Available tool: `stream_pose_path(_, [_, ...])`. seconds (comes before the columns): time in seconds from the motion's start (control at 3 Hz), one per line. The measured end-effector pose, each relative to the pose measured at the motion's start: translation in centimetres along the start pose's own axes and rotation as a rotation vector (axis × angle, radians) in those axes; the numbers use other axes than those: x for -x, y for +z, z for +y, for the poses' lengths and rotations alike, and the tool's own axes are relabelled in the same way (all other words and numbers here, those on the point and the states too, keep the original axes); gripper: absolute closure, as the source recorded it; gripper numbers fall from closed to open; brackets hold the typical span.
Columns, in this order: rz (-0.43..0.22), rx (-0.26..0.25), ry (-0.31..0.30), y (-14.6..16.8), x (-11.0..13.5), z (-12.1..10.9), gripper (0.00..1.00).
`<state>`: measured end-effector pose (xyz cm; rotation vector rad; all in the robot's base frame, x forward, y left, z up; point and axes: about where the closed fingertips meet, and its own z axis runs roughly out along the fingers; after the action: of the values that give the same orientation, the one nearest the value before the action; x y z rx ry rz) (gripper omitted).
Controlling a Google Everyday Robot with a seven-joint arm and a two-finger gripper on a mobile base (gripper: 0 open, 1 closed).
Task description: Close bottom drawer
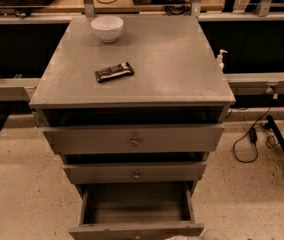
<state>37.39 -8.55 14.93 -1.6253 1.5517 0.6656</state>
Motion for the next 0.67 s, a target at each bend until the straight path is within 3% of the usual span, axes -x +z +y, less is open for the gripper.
stream_pose_path(0.67, [-0.045,-0.004,-0.040,0.96,0.47,-0.76,1.00])
